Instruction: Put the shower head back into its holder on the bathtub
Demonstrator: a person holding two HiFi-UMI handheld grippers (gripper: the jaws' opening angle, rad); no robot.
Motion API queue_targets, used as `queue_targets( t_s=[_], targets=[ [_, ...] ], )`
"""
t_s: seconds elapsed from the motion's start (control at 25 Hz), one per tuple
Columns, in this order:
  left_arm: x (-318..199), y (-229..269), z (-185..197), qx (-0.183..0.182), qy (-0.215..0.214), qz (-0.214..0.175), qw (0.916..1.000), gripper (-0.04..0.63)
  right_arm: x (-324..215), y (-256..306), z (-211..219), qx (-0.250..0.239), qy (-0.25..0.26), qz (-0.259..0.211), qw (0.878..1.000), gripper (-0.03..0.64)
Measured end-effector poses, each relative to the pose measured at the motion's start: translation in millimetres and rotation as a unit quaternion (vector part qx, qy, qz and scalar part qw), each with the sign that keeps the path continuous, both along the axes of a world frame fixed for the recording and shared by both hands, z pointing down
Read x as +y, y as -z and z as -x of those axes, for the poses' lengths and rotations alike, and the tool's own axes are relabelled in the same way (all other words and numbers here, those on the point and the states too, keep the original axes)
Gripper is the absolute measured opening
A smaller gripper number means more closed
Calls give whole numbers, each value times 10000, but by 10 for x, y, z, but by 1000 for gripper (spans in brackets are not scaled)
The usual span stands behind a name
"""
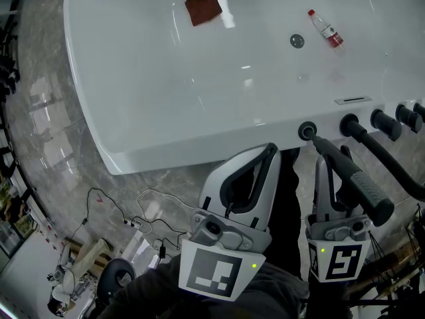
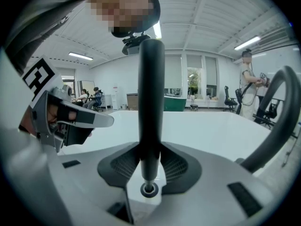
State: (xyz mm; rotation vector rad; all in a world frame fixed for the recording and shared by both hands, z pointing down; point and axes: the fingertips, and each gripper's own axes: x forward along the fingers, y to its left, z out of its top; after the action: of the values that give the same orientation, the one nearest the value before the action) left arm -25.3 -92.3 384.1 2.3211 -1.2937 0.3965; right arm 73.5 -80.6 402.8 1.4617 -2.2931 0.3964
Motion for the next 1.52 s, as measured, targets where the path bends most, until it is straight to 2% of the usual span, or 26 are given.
queue_targets(
  t_s=[1.52],
  targets=[
    [-14,-288,201,-40,141,255,9996,3,22,-650,51,294,17,430,9986,143]
  ],
)
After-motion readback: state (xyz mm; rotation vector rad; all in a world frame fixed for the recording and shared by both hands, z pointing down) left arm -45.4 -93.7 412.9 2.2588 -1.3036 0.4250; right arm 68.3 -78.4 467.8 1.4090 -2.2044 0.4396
